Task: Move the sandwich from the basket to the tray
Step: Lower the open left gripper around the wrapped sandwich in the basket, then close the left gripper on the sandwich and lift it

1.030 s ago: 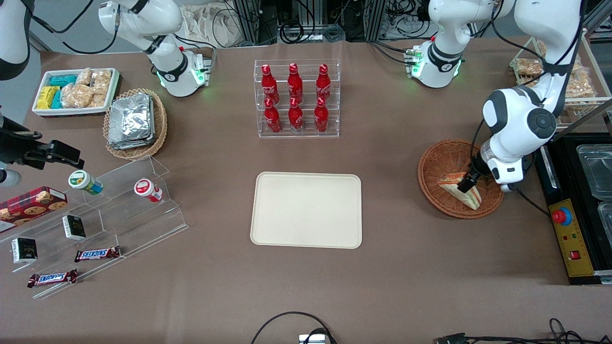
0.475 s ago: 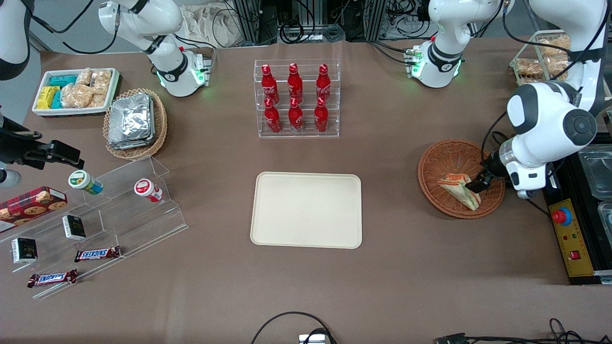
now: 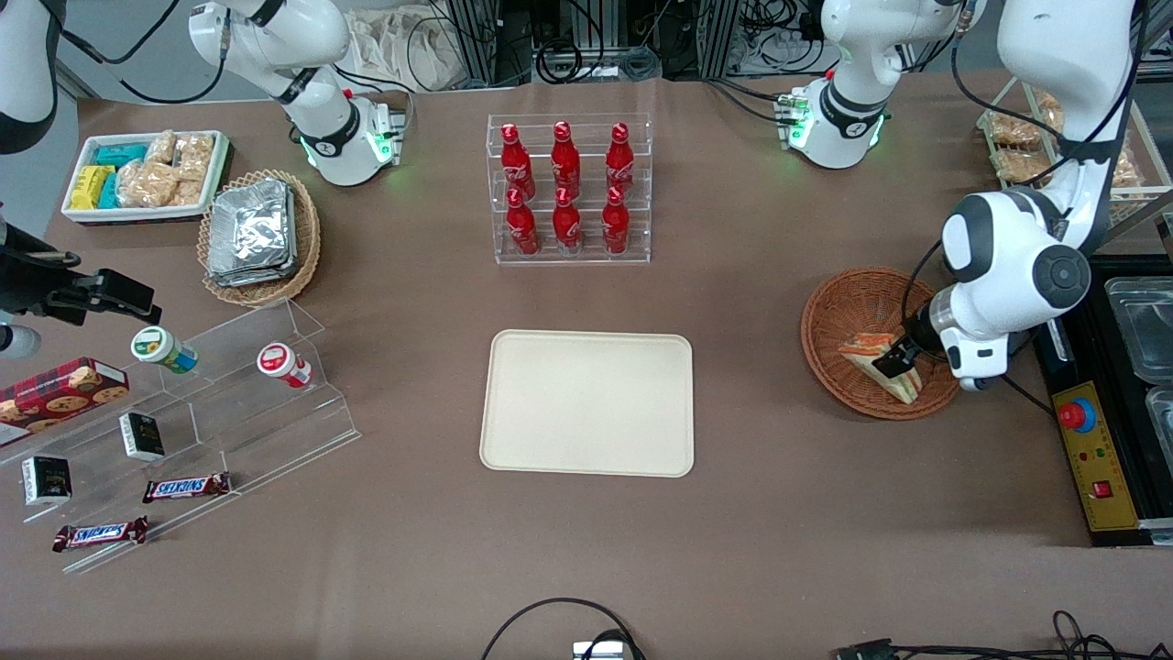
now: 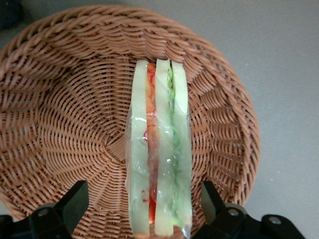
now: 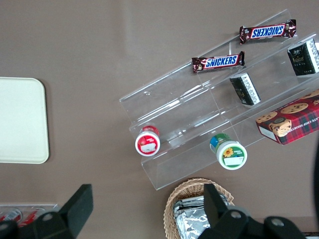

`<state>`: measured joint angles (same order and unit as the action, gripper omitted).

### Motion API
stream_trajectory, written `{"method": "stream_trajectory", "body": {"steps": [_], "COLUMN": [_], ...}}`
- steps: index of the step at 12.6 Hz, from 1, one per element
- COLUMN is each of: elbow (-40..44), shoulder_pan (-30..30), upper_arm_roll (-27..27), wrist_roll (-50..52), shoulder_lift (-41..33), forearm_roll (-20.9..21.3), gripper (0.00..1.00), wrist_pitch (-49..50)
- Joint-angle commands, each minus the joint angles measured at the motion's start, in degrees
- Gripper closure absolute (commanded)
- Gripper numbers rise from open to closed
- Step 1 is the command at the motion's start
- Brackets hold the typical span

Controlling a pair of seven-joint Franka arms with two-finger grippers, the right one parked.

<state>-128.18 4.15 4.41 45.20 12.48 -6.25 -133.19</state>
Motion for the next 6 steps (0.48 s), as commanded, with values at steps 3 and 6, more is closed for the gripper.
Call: {"method": "stream_trajectory", "body": {"steps": [3, 6], "elbow": [-0.23, 0.03], "shoulder_pan": [0.51, 0.42], "upper_arm_roll": [0.34, 0.25], "wrist_roll": [-0.90, -0.82], "shoulder_lift": [2.10, 3.43], "forearm_roll": [-0.34, -0.42], "gripper": [0.00, 0.33], "wrist_pitch": [-1.29, 0.29]}}
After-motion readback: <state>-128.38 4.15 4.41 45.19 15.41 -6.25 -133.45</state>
